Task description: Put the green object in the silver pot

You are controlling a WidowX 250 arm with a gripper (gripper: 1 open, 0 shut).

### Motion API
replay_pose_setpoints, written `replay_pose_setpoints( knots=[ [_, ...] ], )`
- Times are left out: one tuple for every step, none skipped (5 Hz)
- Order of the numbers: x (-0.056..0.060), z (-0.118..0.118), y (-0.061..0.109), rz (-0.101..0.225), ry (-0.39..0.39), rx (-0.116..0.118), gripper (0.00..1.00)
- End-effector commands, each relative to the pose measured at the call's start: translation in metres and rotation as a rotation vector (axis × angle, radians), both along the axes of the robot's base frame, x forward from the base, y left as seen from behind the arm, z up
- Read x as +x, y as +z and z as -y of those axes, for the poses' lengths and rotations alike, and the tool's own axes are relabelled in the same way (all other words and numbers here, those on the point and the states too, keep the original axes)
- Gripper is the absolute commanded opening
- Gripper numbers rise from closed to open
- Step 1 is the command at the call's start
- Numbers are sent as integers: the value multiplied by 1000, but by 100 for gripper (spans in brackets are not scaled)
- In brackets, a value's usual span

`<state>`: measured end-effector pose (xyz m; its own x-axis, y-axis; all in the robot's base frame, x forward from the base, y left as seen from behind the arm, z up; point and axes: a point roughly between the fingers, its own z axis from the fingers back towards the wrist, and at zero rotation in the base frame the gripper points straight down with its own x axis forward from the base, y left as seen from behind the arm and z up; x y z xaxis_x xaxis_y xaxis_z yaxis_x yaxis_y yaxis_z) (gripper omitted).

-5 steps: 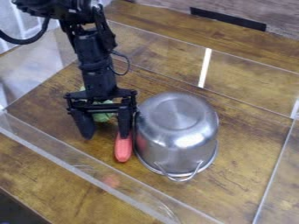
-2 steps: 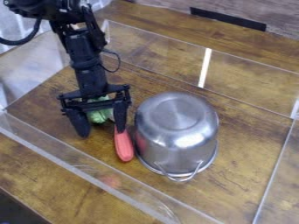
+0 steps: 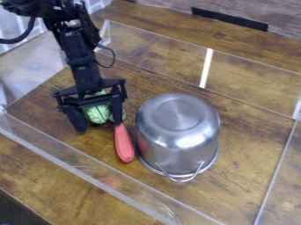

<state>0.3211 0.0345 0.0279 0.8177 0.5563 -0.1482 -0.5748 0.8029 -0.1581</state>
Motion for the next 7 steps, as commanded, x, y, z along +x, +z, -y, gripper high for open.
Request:
replay_pose_setpoints(
  knots=[
    [10,-4,14,54,41,10,100],
    [11,-3,13,51,62,10,100],
    [12,-2,15,52,62,12,0],
    [15,2,31,70,50,25,0],
    [17,7,48,89,37,36,0],
    [21,17,69,115,14,38,0],
    [22,24,86,133,-20,38,0]
  ],
)
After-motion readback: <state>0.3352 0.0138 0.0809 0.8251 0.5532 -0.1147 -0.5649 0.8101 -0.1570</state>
